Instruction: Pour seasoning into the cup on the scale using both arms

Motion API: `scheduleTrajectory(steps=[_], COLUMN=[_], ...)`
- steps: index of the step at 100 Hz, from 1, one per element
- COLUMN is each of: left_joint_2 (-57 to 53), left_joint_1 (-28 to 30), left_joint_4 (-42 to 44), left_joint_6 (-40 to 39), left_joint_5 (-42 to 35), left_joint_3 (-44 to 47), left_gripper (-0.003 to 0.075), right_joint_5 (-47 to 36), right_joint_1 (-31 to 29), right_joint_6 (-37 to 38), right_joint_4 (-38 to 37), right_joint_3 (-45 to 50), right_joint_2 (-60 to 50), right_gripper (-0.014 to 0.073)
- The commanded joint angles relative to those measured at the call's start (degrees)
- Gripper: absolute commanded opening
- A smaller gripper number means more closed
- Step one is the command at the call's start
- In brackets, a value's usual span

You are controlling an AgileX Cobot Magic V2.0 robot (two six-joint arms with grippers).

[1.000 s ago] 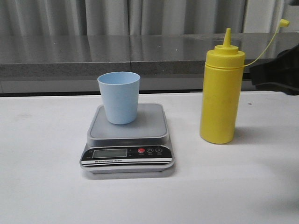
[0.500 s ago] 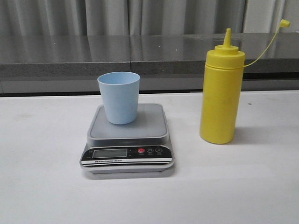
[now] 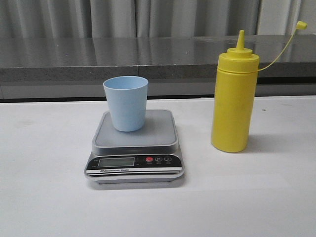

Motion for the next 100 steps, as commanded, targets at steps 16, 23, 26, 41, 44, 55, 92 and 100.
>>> scheduleTrajectory(steps=[16, 23, 26, 41, 44, 55, 92, 100], left_joint_2=[0.81, 0.81, 0.81, 0.81, 0.81, 0.81, 0.81, 0.81], left_joint_1=[0.04, 0.04, 0.04, 0.04, 0.04, 0.04, 0.04, 0.04], left_joint_4=[-0.84, -0.84, -0.84, -0.84, -0.84, -0.84, -0.84, -0.84], left_joint_6=[-0.63, -0.63, -0.63, -0.63, -0.63, -0.63, -0.63, -0.63], left_joint_5=[-4.26, -4.26, -4.26, -4.26, -4.26, -4.26, -4.26, -4.26], left_joint_3=[-1.46, -1.46, -1.46, -1.46, -1.46, -1.46, -1.46, -1.46], left_gripper=[0.0010, 0.0010, 0.0010, 0.0010, 0.0010, 0.0010, 0.0010, 0.0010], right_joint_5=[-5.00, -6.14, -6.82, -8.69, -8.95, -10.30, -7.05, -4.13], right_joint_1=[-1.90, -4.65, -5.61, -9.60, -10.22, -12.48, -16.74, -16.82], right_joint_6=[-0.22, -0.22, -0.17, -0.12, 0.09, 0.90, 0.90, 0.90], right_joint_4=[-1.76, -1.79, -1.79, -1.74, -1.74, -1.68, -0.93, -0.71], right_joint_3=[0.48, 2.73, 3.78, 9.49, 10.52, 14.67, 24.09, 24.15], right_joint_2=[-4.83, -7.39, -8.40, -14.18, -15.44, -18.96, -33.28, -36.14], right_gripper=[-0.0067, -0.0067, -0.0067, -0.0067, -0.0067, -0.0067, -0.0067, -0.0067])
